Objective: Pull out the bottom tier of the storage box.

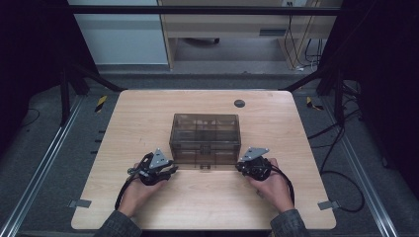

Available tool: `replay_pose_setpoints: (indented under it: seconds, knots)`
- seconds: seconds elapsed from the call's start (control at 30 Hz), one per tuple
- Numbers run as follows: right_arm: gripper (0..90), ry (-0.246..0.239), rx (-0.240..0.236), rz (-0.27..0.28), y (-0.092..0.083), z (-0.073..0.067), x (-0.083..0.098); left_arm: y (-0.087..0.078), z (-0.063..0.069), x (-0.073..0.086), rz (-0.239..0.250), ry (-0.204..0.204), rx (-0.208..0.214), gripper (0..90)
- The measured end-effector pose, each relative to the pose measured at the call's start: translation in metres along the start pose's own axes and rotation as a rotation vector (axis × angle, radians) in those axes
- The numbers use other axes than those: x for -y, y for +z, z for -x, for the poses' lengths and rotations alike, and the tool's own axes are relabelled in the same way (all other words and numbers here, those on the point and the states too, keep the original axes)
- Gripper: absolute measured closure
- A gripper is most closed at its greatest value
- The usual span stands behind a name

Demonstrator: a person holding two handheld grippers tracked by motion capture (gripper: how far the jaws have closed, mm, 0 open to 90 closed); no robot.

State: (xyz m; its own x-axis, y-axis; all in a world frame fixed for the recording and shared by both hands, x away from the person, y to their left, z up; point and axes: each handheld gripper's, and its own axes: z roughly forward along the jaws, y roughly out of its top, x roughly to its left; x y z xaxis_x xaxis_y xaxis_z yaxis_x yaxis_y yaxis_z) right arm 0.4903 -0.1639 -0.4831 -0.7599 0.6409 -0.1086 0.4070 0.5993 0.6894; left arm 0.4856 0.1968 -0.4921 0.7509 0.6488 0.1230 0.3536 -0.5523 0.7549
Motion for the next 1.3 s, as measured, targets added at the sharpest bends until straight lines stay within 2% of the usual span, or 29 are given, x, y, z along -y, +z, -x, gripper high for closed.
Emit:
replay_pose_setpoints:
  seconds: [0.3, 0.53, 1.3]
  knots:
    - [83.8, 0.004, 0.003, 0.002, 0.000, 0.000, 0.001, -0.001, -0.001, 0.001, -0.007, 0.003, -0.012, 80.2]
    - [84.1, 0.018, 0.005, 0.002, 0.000, -0.001, 0.001, -0.003, 0.000, 0.001, -0.007, 0.005, -0.006, 81.2]
    - [84.5, 0.000, -0.004, -0.008, -0.009, -0.011, 0.004, -0.014, 0.008, 0.003, -0.019, 0.031, 0.008, 81.9]
